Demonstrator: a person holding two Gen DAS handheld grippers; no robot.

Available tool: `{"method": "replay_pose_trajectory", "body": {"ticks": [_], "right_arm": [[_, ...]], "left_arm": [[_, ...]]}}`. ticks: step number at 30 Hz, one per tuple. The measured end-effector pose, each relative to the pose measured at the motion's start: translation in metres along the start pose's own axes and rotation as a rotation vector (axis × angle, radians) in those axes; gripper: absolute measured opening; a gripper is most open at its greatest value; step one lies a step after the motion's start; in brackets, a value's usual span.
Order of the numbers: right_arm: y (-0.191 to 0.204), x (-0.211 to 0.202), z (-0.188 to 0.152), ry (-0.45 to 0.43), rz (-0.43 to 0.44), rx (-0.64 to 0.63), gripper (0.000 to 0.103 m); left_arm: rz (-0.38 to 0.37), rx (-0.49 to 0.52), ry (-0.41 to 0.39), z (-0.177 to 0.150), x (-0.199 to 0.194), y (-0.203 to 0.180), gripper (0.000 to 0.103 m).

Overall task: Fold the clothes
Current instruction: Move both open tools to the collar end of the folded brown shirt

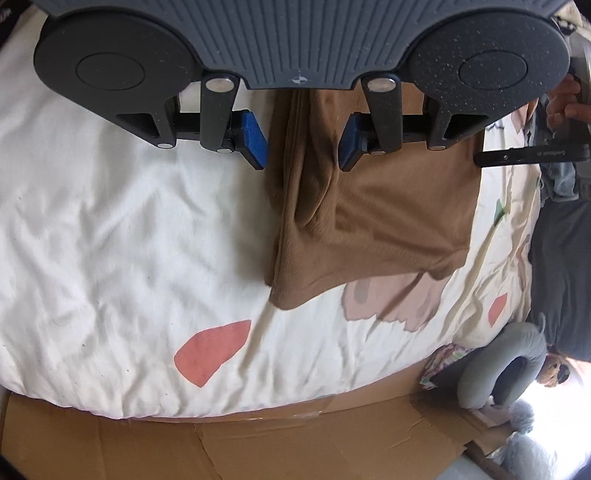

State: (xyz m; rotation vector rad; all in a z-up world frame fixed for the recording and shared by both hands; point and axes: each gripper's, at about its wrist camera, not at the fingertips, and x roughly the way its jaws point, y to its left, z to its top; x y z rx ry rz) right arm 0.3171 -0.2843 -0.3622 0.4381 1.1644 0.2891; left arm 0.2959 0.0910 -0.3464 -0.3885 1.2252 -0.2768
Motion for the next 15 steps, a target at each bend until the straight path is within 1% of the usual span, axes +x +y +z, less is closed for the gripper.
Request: {"method": "replay_pose_trajectory", "body": {"ticks": [3,6,11,15], "right_arm": [[-0.007,0.007,0.004,0.003,-0.012,0.006,0.05],[-0.015,0.011,0.007,-0.003,0.002,0.026,0.049],[-0.021,0.016,0.009,-0.005,0.071,0.06,0.049],[-0.029,0.025,0.013,0.019,0.123,0.126,0.048]], "left_arm": [[0.001,0.004,-0.009,0.004,0.003,-0.001,0.014],[-0.003,0.001,-0.016,0.008,0.006,0.002,0.013],[-0.017,0.004,-0.046,0.017,0.008,0.006,0.013],[-0.032,-0.004,-0.065,0.025,0.012,0.01,0.013]]}}
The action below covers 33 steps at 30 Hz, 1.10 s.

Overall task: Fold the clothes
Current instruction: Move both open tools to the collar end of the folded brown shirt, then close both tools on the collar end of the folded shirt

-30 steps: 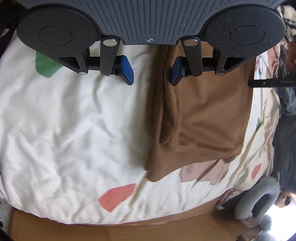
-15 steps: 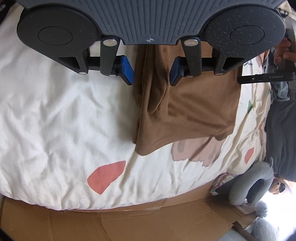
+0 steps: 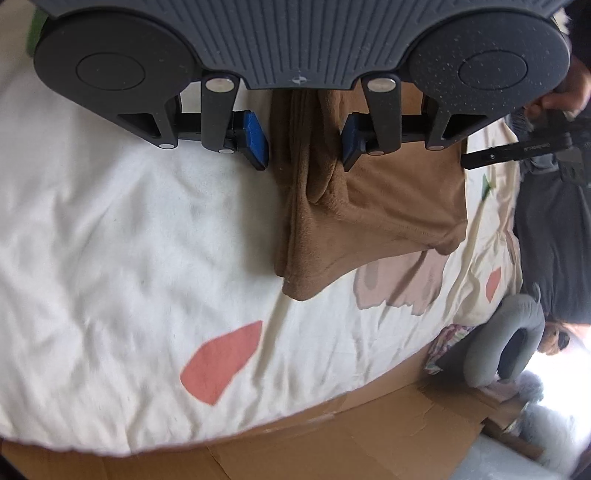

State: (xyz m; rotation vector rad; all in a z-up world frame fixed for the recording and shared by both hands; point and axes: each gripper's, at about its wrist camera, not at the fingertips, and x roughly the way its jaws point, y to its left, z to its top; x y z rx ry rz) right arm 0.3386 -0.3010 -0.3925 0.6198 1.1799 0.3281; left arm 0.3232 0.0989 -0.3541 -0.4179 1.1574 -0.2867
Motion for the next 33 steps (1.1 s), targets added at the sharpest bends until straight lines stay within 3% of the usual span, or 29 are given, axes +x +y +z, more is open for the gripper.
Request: {"method": "replay_pose_trajectory", "body": {"ticks": [3,6,9,27,31,33], "right_arm": [[-0.005,0.005,0.003,0.012,0.037,0.043,0.048],[-0.005,0.006,0.006,0.024,0.041,0.051,0.03],[-0.004,0.005,0.007,0.025,0.047,0.051,0.025],[-0.012,0.004,0.004,0.028,0.077,0.085,0.031],[-0.014,0.007,0.002,0.027,0.084,0.095,0.034],[-0.017,0.009,0.002,0.026,0.094,0.109,0.036]], "left_arm": [[-0.008,-0.013,-0.016,0.006,0.004,0.005,0.013],[-0.006,-0.017,-0.033,0.014,0.009,0.007,0.014],[0.001,-0.019,-0.048,0.024,0.014,0.009,0.014],[0.0,-0.032,-0.126,0.049,0.018,0.01,0.015],[0.023,-0.043,-0.102,0.049,0.028,0.014,0.028],[0.025,-0.041,-0.1,0.048,0.028,0.014,0.028]]}}
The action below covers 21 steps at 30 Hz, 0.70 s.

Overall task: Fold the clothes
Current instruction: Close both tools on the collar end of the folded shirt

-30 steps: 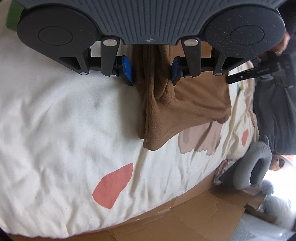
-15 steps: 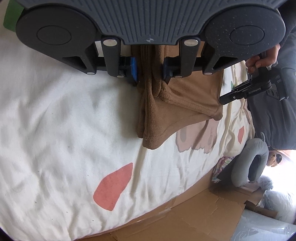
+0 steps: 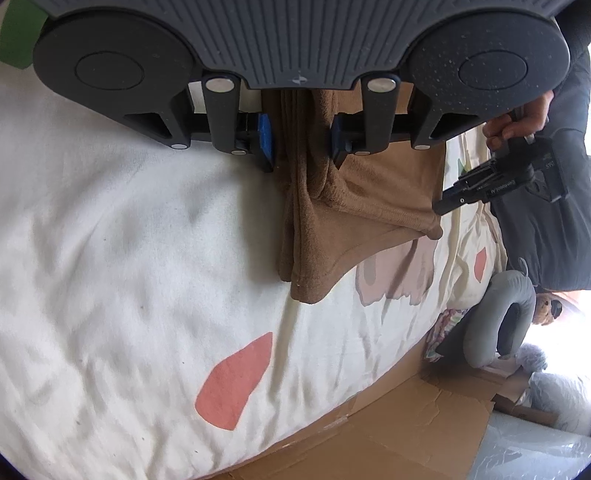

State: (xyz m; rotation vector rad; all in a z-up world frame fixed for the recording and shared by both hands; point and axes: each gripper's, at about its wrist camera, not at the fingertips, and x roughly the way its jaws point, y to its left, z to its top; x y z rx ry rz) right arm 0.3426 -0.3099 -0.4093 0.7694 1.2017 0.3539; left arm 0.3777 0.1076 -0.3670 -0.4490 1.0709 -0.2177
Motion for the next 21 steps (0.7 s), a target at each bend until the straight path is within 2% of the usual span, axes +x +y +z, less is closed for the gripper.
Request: {"method": "replay_pose_trajectory", "body": {"ticks": [3,4,9,12,15,21], "right_arm": [[-0.004,0.001,0.001,0.003,0.018,0.019,0.034],[-0.003,0.001,0.002,0.005,0.018,0.019,0.029],[0.006,-0.006,0.003,0.005,0.015,-0.018,0.027],[0.005,-0.011,0.004,-0.001,0.012,-0.022,0.03],[-0.004,-0.013,0.003,0.0,0.001,-0.004,0.045],[-0.018,-0.009,0.004,0.021,0.059,0.035,0.049]], "left_arm": [[-0.003,0.01,-0.001,-0.001,-0.006,-0.002,0.026],[-0.005,0.013,0.0,-0.001,-0.009,-0.001,0.026],[-0.019,0.015,0.007,-0.005,-0.017,0.006,0.04],[-0.029,-0.008,0.028,-0.01,-0.013,0.015,0.04],[-0.059,-0.039,0.047,-0.015,-0.01,0.023,0.041],[-0.159,-0.11,0.068,-0.018,-0.005,0.033,0.042]]}}
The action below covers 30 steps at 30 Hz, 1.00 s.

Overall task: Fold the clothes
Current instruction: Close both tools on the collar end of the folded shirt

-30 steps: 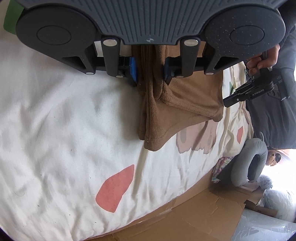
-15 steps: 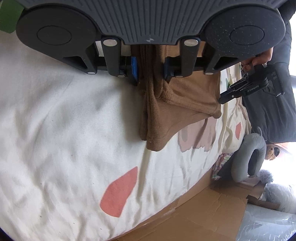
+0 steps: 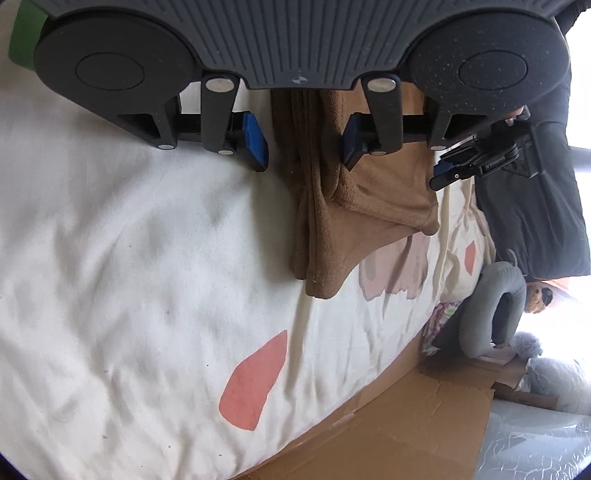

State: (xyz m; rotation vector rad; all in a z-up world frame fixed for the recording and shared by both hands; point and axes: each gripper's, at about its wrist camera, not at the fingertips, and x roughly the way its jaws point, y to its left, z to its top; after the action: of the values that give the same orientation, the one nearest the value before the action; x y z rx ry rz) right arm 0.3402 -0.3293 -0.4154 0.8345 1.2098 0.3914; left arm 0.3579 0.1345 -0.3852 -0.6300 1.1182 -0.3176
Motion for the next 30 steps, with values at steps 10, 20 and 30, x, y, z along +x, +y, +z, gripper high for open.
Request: {"method": "replay_pose_trajectory", "body": {"ticks": [10,20,30], "right_arm": [[-0.013,0.013,0.003,0.007,0.13,0.085,0.059],[-0.002,0.019,0.007,0.023,0.112,0.018,0.049],[0.001,0.017,0.006,0.01,0.058,-0.007,0.021]], "left_arm": [[-0.13,-0.066,0.028,0.004,0.017,0.008,0.041],[-0.23,-0.124,0.022,0.013,0.028,0.019,0.034],[-0.222,-0.061,0.053,0.017,0.03,0.008,0.007]]}}
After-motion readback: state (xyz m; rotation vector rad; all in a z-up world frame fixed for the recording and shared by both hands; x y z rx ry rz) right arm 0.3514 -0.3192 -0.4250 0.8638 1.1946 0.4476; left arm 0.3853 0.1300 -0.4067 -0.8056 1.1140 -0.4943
